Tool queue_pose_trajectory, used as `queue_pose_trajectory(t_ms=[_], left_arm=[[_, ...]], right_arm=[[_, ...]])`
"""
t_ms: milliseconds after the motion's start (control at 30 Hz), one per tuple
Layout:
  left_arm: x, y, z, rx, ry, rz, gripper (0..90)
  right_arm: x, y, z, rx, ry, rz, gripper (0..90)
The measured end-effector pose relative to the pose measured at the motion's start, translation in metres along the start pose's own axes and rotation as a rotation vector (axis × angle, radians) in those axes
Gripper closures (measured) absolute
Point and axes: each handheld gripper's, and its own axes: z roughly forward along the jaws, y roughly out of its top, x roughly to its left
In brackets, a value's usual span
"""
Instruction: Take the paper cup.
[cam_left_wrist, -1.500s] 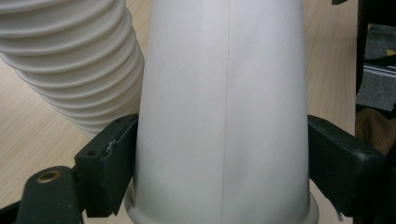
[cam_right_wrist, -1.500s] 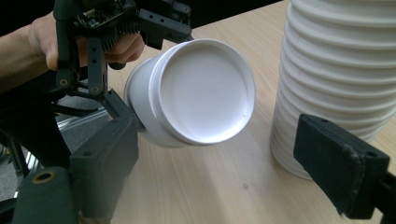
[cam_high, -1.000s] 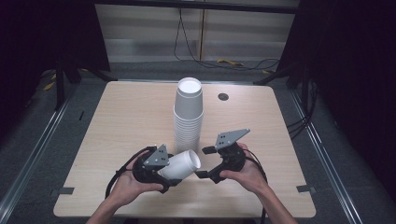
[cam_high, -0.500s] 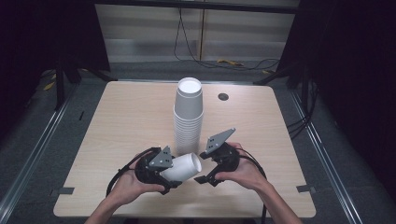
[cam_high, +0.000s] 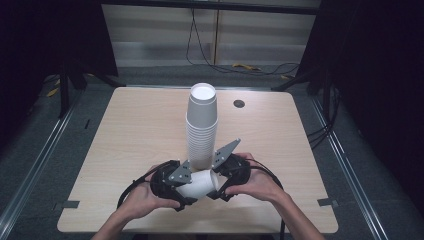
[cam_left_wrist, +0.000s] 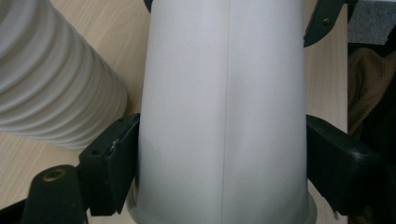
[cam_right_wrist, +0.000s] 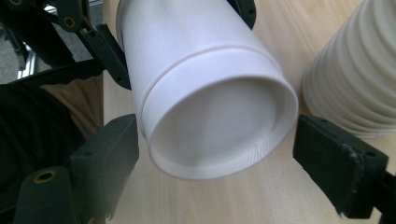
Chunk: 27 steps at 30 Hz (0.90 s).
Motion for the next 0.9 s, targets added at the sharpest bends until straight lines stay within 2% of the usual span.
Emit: queue_pose_trajectory(t_ms=[133,200,233,267,300,433,467,633,733,900], left_arm=[[-0.001,0.004,0.002,0.017,-0.004,0.014,18.2],[-0.002,0.004,0.004,0.006,-0.002,0.014,18.2],[-0.002,0.005,0.004,0.012,-0.003,0.017,18.2],[-0.002,0.006,0.005,0.024,-0.001,0.036,18.2],[-0.004,0.006,0.006,0.02,-0.004,0.021,18.2],[-0.006,0.007,0.008,0.012,-0.001,0.027,18.2],[-0.005,0.008,0.008,0.019,-0.003,0.045,18.2],[-0.009,0.008,0.01,0.018,0.012,0.055,18.2],[-0.01,0.007,0.01,0.015,0.021,0.075,18.1],[-0.01,0.007,0.007,-0.004,0.02,0.071,18.2]], right_arm=[[-0.001,0.001,0.003,0.009,0.021,0.007,14.0],[-0.002,0.002,0.005,0.01,0.032,-0.002,13.9],[-0.002,0.002,0.006,0.019,0.037,0.008,13.9],[-0.002,0.002,0.007,0.019,0.047,0.008,13.9],[-0.002,0.003,0.008,0.016,0.053,0.01,13.9],[-0.003,0.004,0.011,0.016,0.073,0.014,14.5],[-0.003,0.004,0.011,0.016,0.076,0.021,14.6],[-0.003,0.006,0.011,0.002,0.107,0.02,19.9],[-0.002,0.006,0.011,0.009,0.105,0.029,20.3],[-0.002,0.006,0.011,0.002,0.108,0.022,19.7]])
